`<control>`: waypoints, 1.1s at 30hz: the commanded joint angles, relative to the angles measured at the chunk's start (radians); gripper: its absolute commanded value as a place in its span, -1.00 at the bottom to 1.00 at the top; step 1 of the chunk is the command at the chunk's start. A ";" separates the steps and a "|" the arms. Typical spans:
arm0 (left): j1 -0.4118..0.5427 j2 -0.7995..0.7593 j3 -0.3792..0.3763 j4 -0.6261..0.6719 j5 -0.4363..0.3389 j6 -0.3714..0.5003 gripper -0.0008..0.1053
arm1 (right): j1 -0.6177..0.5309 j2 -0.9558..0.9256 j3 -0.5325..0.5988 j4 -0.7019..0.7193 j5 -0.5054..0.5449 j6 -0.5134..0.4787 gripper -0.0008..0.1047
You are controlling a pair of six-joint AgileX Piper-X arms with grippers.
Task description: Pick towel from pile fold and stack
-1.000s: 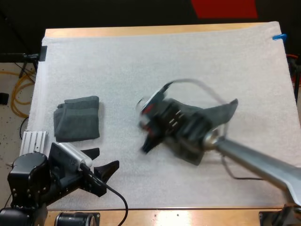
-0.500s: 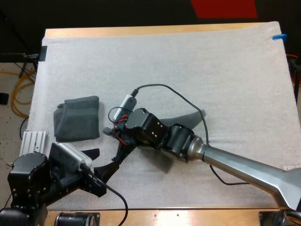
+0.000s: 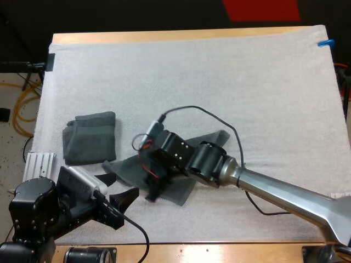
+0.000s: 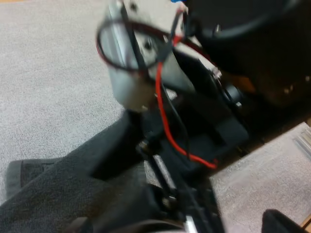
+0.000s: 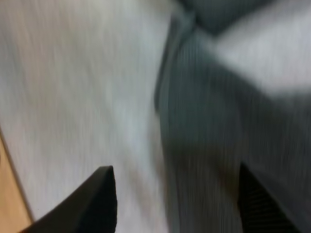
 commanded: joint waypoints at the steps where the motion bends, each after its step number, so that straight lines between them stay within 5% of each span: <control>1: -0.002 0.001 -0.006 0.005 -0.013 0.020 0.26 | 0.000 -0.034 -0.009 0.079 -0.010 -0.004 0.03; 9: -0.002 0.001 -0.006 0.005 -0.314 0.043 0.26 | 0.000 -0.078 -0.009 0.236 -0.010 0.072 0.03; 15: -0.002 0.001 -0.006 0.051 -0.485 0.043 0.26 | 0.000 -0.081 0.107 0.219 -0.013 0.112 0.03; 22: -0.002 0.022 -0.004 0.135 -0.498 0.040 0.26 | 0.005 -0.081 0.251 0.105 -0.013 0.109 0.03; 33: -0.002 0.072 -0.004 0.155 -0.439 0.034 0.26 | 0.035 0.038 0.288 -0.032 -0.013 0.056 0.03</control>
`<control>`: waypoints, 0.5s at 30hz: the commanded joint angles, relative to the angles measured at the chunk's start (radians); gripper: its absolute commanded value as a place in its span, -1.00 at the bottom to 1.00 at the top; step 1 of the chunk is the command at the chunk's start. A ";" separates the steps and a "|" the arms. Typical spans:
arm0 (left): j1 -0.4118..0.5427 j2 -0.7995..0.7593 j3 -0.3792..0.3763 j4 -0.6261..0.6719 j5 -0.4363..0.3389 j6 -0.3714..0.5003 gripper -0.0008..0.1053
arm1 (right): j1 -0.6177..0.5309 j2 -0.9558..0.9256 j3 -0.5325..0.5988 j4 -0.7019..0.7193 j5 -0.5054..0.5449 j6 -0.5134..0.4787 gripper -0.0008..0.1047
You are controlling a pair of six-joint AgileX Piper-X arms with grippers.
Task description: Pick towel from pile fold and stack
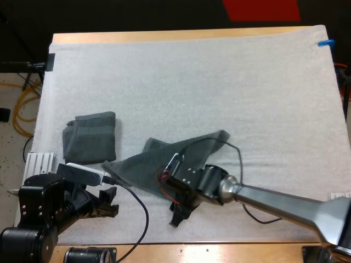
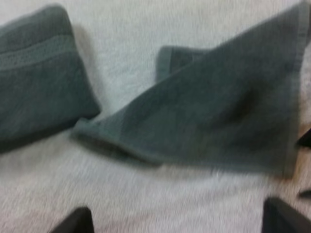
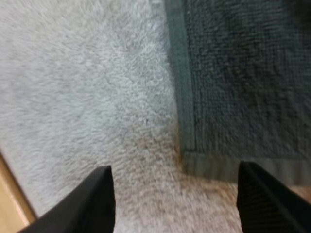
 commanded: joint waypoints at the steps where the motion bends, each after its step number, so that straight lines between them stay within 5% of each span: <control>1: -0.002 0.002 -0.004 0.002 0.011 -0.006 0.26 | 0.002 0.024 -0.001 -0.008 -0.006 -0.011 0.03; 12: -0.002 0.002 -0.004 0.002 0.011 -0.009 0.26 | 0.002 0.112 -0.001 -0.048 0.032 -0.018 0.03; 15: -0.002 0.002 -0.004 0.002 0.011 -0.009 0.26 | 0.002 0.111 -0.001 -0.070 0.047 -0.018 -0.20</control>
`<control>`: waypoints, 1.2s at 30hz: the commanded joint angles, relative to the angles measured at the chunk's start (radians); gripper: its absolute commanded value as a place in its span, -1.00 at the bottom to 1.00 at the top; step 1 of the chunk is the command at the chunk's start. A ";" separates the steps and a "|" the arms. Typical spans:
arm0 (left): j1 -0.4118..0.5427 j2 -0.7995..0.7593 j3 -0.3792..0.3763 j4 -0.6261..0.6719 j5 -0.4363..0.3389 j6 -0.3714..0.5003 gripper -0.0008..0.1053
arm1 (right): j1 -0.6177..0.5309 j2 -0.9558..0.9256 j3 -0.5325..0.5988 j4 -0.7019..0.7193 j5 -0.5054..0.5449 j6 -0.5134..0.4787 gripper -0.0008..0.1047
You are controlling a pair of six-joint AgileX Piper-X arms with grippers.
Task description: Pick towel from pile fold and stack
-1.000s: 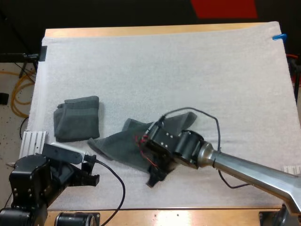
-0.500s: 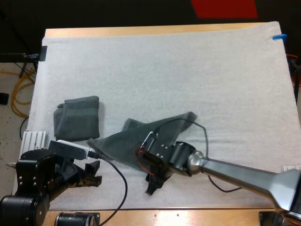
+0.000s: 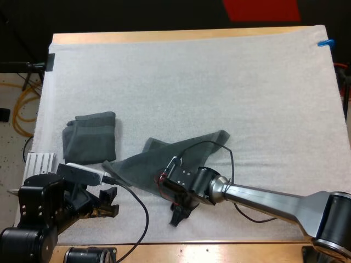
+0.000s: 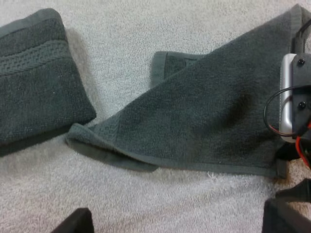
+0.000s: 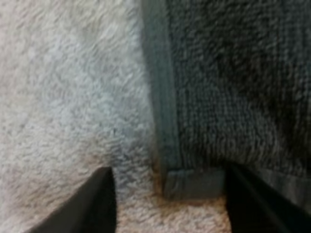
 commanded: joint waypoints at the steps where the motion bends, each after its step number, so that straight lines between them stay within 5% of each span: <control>1: -0.002 0.002 -0.004 0.002 0.006 -0.004 0.26 | 0.001 0.017 -0.001 -0.035 0.005 -0.010 -0.38; 6: -0.002 0.002 -0.004 0.002 0.006 -0.004 0.26 | 0.001 0.017 -0.001 -0.043 0.031 -0.010 -0.98; 17: -0.002 0.002 -0.004 0.002 0.006 0.012 0.26 | 0.001 -0.151 0.028 0.220 0.128 -0.071 -0.99; 23: -0.005 0.002 0.019 0.002 0.070 0.076 0.26 | 0.001 -0.302 0.188 0.242 0.134 0.000 -0.99; 28: -0.052 0.002 0.109 0.000 0.109 0.079 0.26 | 0.001 -0.371 0.340 0.149 0.134 0.068 -0.99; 36: -0.101 0.002 0.293 0.002 0.128 0.062 0.26 | 0.001 -0.371 0.388 0.080 0.126 0.095 -0.99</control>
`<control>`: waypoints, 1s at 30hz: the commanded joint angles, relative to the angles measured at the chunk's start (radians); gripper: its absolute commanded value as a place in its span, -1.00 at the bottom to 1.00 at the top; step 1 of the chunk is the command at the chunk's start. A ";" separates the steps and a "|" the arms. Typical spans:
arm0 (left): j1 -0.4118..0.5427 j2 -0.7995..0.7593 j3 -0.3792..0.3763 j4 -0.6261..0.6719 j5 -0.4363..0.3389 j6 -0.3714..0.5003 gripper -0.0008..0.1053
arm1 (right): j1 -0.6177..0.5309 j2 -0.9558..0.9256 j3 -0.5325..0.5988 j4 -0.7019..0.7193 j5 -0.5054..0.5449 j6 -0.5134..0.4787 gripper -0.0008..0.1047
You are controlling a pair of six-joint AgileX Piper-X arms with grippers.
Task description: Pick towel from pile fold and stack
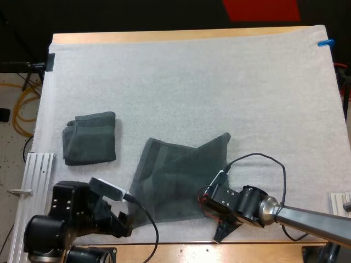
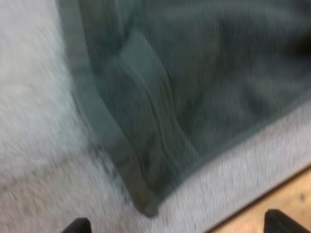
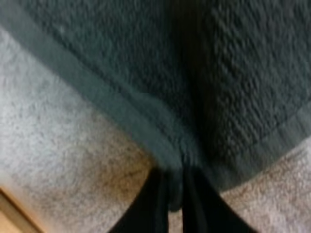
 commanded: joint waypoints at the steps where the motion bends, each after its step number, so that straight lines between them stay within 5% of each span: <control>1: -0.005 0.008 0.025 0.002 0.007 -0.014 0.26 | 0.001 -0.008 0.000 -0.014 -0.004 0.005 -0.99; 14: -0.005 0.396 0.036 -0.088 0.046 -0.066 0.26 | 0.001 -0.008 0.000 -0.034 -0.004 0.005 -0.99; 22: -0.005 0.647 0.036 -0.244 0.204 -0.112 0.26 | 0.001 -0.008 0.000 -0.045 -0.004 0.005 -0.99; 30: -0.005 0.783 0.036 -0.286 0.218 -0.131 0.26 | 0.001 -0.008 0.000 -0.057 -0.004 0.005 -0.99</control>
